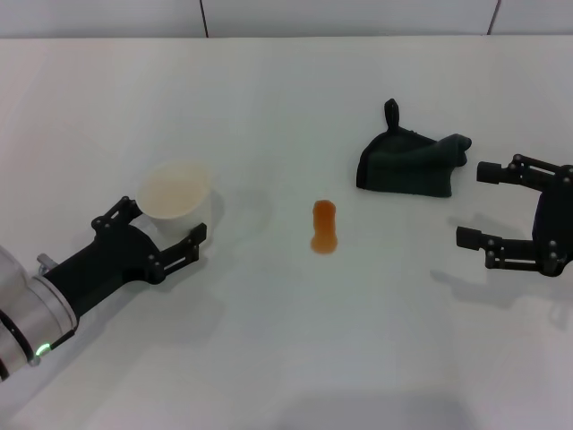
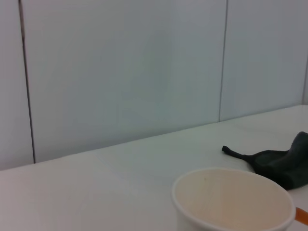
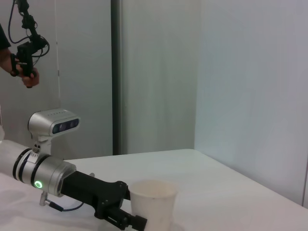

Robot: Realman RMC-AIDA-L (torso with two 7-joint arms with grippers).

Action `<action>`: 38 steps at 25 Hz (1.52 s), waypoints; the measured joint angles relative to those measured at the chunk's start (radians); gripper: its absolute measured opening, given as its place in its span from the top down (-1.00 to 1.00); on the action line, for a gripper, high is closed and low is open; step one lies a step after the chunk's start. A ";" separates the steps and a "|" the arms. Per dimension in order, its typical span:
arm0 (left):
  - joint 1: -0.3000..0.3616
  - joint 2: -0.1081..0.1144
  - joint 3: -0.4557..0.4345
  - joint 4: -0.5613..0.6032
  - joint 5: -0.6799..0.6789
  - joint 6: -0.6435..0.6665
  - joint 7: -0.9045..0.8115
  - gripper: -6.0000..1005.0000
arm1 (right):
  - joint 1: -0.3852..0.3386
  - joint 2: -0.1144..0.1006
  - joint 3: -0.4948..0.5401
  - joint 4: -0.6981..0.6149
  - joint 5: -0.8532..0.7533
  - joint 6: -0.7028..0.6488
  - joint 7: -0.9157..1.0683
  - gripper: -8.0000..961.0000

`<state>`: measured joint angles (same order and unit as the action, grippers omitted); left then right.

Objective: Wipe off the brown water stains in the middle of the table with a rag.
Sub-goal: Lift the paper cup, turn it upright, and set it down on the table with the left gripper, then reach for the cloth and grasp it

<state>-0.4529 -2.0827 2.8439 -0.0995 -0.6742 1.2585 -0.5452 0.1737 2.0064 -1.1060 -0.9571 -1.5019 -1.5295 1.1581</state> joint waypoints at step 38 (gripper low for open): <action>-0.018 0.002 0.002 -0.341 0.154 0.307 -0.312 -0.77 | 0.004 0.000 0.002 0.000 0.000 0.013 0.006 -0.75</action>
<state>-0.4708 -2.0804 2.8455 -0.4401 -0.5205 1.5660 -0.8572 0.1782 2.0064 -1.1045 -0.9572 -1.5017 -1.5164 1.1643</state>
